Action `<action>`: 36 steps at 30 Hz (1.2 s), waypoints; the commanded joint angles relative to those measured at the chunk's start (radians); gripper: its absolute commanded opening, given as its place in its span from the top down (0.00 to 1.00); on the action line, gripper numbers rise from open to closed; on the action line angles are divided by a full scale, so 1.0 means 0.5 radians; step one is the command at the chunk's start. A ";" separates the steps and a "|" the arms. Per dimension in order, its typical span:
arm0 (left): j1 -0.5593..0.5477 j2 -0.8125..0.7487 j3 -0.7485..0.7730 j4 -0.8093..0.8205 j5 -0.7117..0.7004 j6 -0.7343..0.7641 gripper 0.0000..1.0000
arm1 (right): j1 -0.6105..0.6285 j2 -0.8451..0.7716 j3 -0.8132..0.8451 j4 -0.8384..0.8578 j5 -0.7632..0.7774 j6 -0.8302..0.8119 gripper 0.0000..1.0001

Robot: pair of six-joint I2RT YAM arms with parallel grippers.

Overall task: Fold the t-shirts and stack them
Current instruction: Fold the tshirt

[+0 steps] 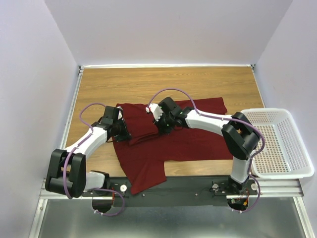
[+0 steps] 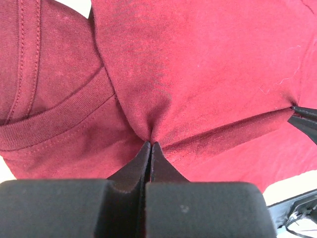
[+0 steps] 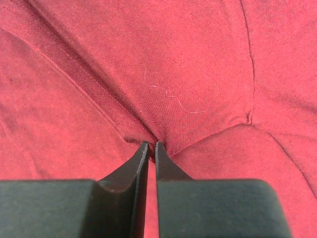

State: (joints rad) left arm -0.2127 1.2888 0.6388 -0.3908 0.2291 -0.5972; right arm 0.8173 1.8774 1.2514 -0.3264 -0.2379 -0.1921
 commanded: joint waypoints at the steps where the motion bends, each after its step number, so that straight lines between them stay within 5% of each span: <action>1: -0.007 -0.089 -0.029 -0.022 -0.004 -0.036 0.94 | 0.010 -0.009 0.065 -0.130 0.065 -0.045 0.81; 4: -0.010 -0.178 -0.035 -0.050 -0.004 -0.085 0.77 | 0.010 -0.033 0.056 -0.142 0.083 -0.048 0.61; 7: -0.010 -0.270 -0.020 -0.068 0.011 -0.097 0.52 | 0.013 -0.076 0.041 -0.151 0.110 -0.036 0.54; 9: -0.010 -0.298 0.017 -0.108 -0.004 -0.076 0.46 | 0.010 -0.101 0.034 -0.151 0.196 -0.003 0.51; 18: -0.004 -0.289 0.100 -0.081 -0.074 -0.064 0.45 | -0.079 -0.181 0.047 -0.151 0.381 0.080 0.46; 22: 0.032 -0.173 0.167 0.033 -0.182 -0.024 0.62 | -0.098 -0.196 0.083 -0.148 0.172 0.178 0.50; 26: 0.131 0.085 0.360 0.220 -0.222 0.050 0.71 | -0.140 -0.166 0.093 -0.136 0.383 0.344 0.50; 30: 0.192 0.526 0.621 0.297 -0.259 0.169 0.77 | -0.437 -0.171 0.062 -0.050 0.399 0.571 0.50; 33: 0.250 0.747 0.830 0.269 -0.320 0.219 0.85 | -0.606 -0.205 0.022 0.011 0.423 0.709 0.50; 34: 0.269 0.873 0.921 0.269 -0.317 0.246 1.00 | -0.707 -0.205 0.016 0.042 0.463 0.740 0.50; 36: 0.336 1.048 1.011 0.211 -0.302 0.259 1.00 | -0.806 -0.196 0.010 0.085 0.545 0.835 0.50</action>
State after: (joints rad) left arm -0.0860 1.7065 1.0805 -0.2714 0.1165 -0.5159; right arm 0.5041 1.8019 1.2705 -0.3420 -0.0570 0.0998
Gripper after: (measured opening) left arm 0.010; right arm 0.503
